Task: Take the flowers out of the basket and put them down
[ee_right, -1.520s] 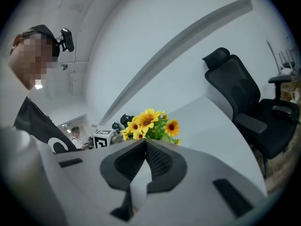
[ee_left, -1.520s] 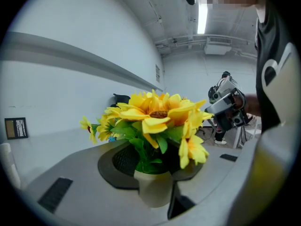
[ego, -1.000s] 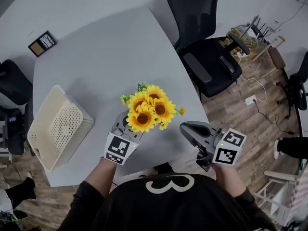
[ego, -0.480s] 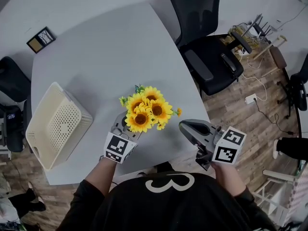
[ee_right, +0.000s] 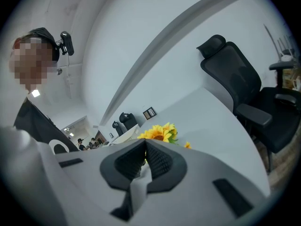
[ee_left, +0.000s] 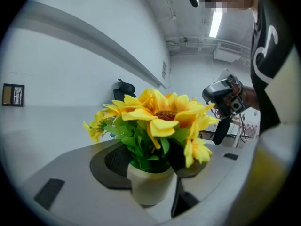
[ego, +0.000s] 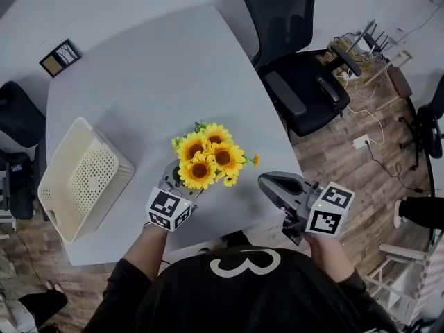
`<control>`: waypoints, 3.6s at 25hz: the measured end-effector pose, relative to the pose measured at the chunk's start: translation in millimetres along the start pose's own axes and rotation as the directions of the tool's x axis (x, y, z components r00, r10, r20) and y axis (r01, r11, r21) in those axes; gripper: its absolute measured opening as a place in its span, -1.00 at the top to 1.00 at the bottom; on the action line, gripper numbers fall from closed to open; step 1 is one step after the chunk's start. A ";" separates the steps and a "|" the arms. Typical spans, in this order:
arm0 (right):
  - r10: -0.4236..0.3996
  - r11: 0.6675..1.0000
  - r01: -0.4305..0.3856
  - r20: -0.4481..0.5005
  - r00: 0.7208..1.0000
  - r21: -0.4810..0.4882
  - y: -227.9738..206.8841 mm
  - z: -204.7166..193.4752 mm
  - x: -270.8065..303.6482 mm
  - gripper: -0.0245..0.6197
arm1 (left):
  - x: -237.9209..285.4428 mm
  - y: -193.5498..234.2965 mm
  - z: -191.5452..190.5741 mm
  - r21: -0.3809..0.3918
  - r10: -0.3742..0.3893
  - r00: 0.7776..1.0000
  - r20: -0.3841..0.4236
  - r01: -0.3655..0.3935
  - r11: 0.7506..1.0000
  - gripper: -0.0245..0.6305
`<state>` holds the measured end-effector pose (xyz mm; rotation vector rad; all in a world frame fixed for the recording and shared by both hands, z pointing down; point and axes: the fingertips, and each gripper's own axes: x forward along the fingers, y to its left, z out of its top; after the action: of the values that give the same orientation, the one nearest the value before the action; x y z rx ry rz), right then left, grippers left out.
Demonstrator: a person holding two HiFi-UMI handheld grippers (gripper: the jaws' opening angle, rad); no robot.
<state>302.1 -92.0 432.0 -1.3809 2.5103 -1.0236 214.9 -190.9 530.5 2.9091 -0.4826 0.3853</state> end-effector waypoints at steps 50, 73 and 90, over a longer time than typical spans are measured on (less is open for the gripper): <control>0.091 0.970 -0.076 0.054 0.994 -0.230 230.6 -63.2 -11.5 0.90 | -273.6 -140.8 150.1 -0.004 -0.087 0.976 0.201 0.090 0.996 0.68; 0.075 0.946 -0.032 0.121 0.990 -0.324 300.4 -103.5 -5.7 0.90 | -334.2 -172.4 112.6 -0.039 -0.210 0.970 0.122 0.217 0.976 0.89; 0.083 0.957 -0.053 0.092 0.992 -0.287 288.5 -111.4 -0.1 0.90 | -315.7 -171.1 92.0 -0.038 -0.205 0.977 0.061 0.207 0.978 0.89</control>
<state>53.2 69.6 344.9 -1.3620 2.6845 -0.5784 4.6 42.7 334.1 2.8967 -0.1907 0.2596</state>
